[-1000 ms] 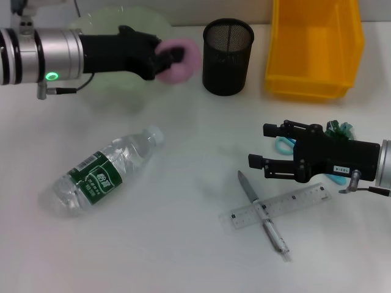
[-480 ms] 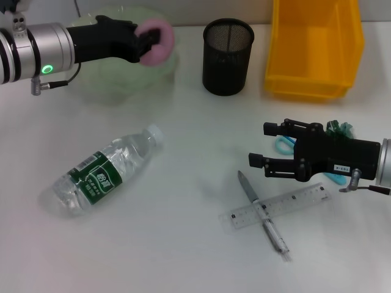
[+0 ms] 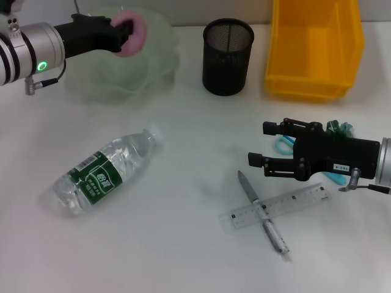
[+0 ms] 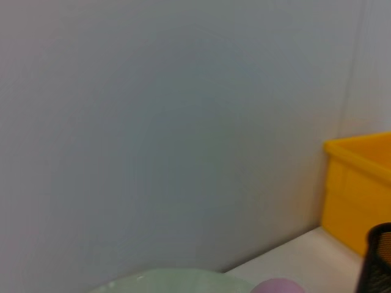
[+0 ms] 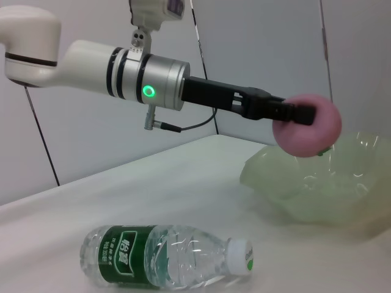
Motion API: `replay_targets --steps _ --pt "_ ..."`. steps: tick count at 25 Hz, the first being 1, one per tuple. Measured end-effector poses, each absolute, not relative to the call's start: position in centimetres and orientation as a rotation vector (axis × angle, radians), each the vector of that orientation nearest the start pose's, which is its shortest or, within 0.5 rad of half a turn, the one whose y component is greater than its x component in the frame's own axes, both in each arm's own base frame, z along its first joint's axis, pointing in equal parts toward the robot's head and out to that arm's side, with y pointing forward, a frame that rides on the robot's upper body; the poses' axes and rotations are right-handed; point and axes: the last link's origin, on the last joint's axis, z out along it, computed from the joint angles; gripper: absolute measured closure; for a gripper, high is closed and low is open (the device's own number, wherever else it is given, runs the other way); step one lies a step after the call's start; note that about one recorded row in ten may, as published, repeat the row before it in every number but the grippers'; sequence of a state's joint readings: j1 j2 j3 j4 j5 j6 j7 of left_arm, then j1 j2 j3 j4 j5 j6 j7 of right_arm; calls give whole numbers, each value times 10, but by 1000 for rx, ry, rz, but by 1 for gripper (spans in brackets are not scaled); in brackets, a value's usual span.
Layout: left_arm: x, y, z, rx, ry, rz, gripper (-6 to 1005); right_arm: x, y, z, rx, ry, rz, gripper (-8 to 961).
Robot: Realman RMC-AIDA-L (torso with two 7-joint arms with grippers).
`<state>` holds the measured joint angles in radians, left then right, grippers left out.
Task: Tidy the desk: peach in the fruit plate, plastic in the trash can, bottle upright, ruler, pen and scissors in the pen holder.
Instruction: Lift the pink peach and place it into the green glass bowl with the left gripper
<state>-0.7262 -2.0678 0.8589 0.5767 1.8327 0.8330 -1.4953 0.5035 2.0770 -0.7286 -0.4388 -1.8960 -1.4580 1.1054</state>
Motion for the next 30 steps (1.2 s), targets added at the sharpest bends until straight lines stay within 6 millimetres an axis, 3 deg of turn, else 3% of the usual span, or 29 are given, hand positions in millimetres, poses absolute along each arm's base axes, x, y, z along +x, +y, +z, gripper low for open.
replay_targets --steps 12,30 --pt "-250 453 -2 -2146 -733 -392 795 284 317 -30 -2610 510 747 130" --pt "-250 455 -5 -2141 -739 -380 787 285 319 -32 -2589 504 729 129"
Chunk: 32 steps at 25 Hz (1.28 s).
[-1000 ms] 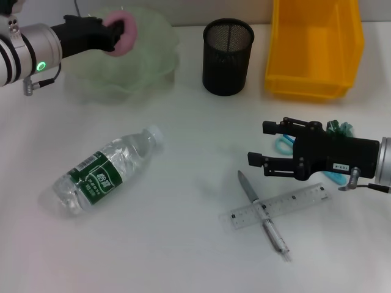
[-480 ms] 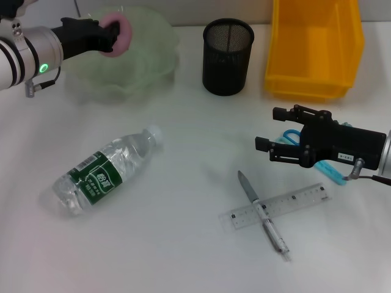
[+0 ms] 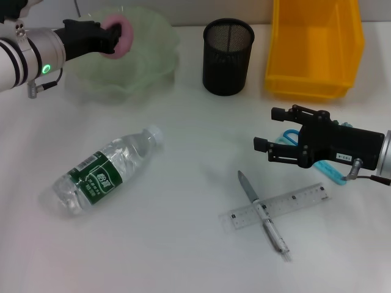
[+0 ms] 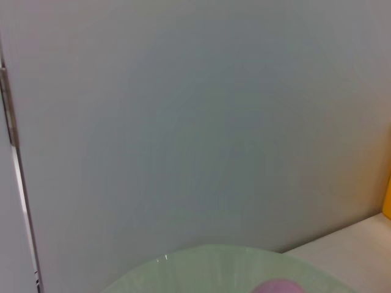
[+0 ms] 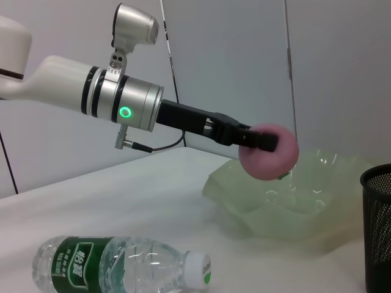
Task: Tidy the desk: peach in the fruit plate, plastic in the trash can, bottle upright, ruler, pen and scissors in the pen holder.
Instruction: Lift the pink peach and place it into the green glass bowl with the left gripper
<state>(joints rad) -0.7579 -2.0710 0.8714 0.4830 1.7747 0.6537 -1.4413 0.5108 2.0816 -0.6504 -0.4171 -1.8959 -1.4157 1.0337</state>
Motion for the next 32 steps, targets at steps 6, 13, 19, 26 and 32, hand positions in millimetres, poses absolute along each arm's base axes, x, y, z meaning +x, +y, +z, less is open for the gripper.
replay_targets --steps 6,13,19,26,32 --pt "-249 455 -5 -2141 -737 -381 784 285 319 -32 -2590 504 730 129" --pt "-249 455 -5 -2140 -737 -382 781 285 319 -32 -2590 504 731 129" --pt "-249 455 -5 -2140 -737 -382 779 285 319 -32 -2591 503 733 130" --pt "-248 456 -5 -2138 -739 -387 776 285 319 -32 -2592 502 734 130" --pt "-246 457 -5 -2138 -739 -392 773 284 320 -32 -2593 499 735 130"
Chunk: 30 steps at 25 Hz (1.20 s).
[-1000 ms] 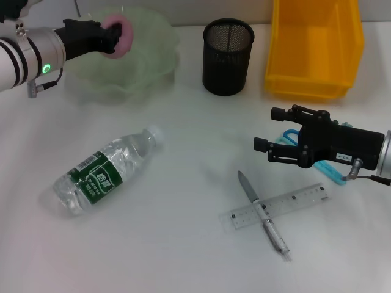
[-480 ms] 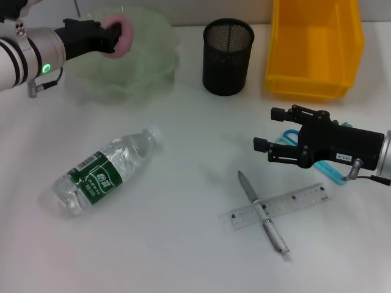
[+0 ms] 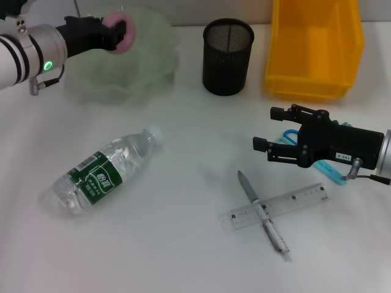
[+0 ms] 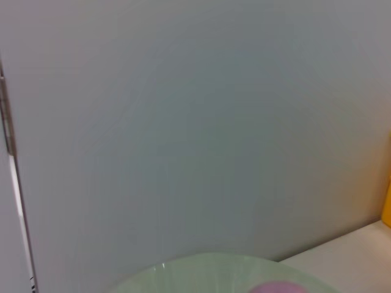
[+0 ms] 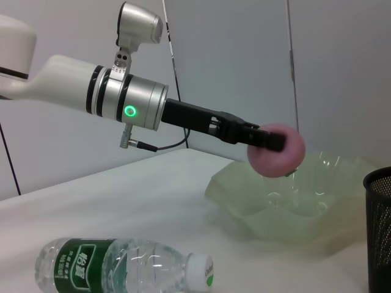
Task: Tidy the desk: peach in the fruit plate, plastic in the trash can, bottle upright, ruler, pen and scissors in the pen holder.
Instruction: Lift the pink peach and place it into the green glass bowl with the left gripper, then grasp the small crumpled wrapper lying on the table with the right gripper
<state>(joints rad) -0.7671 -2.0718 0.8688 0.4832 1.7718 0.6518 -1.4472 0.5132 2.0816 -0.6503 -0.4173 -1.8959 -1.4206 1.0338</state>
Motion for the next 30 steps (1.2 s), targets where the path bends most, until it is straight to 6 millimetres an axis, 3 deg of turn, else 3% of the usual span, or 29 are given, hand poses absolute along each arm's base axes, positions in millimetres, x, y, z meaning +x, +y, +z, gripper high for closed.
replay_targets --steps 5,10,13,18,30 --pt "-245 457 -6 -2144 -733 -391 771 284 320 -32 -2594 498 737 129" --pt "-244 457 -6 -2146 -733 -393 556 284 320 -32 -2595 498 738 129" --pt "-244 457 -6 -2147 -732 -391 332 284 320 -32 -2595 498 738 129" --pt "-244 457 -8 -2153 -727 -384 165 284 320 -32 -2594 498 737 129" --pt "-240 456 -6 -2152 -756 -444 165 283 320 -32 -2593 497 735 129"
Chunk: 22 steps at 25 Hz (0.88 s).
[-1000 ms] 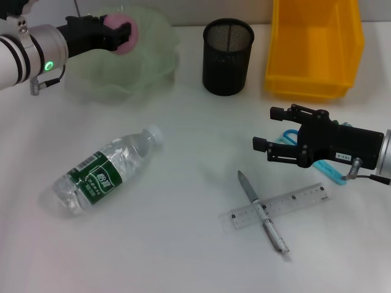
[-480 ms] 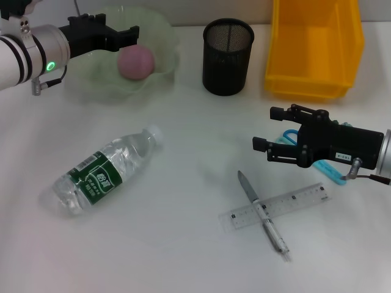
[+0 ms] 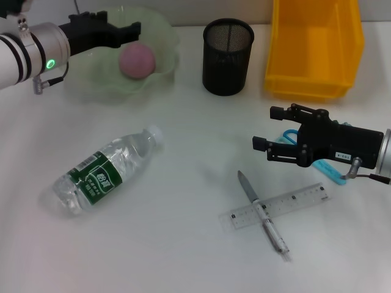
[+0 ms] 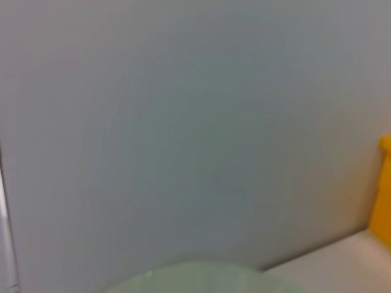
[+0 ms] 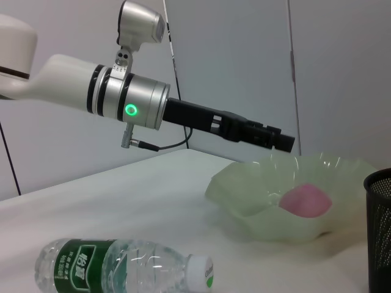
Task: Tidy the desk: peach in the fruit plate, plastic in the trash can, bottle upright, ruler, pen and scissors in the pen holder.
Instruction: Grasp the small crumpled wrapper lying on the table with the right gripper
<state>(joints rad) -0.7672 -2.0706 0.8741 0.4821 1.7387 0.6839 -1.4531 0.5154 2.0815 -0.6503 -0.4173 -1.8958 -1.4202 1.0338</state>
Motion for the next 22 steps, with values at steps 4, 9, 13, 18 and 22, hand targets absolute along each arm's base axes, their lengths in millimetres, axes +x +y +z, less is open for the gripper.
replay_targets --steps 4,9,13,18,22 --pt "-230 446 -3 -2226 -767 -598 165 284 321 -31 -2592 496 736 129" --pt "-209 420 2 -2443 -658 -777 165 284 320 -30 -2589 494 737 129" --pt "-202 395 0 -2631 -557 -833 165 283 322 -29 -2581 491 744 129" --pt "-210 376 1 -2692 -525 -871 165 283 323 -27 -2580 484 743 129" --pt "-220 358 -2 -2705 -502 -932 165 282 324 -26 -2580 474 741 129"
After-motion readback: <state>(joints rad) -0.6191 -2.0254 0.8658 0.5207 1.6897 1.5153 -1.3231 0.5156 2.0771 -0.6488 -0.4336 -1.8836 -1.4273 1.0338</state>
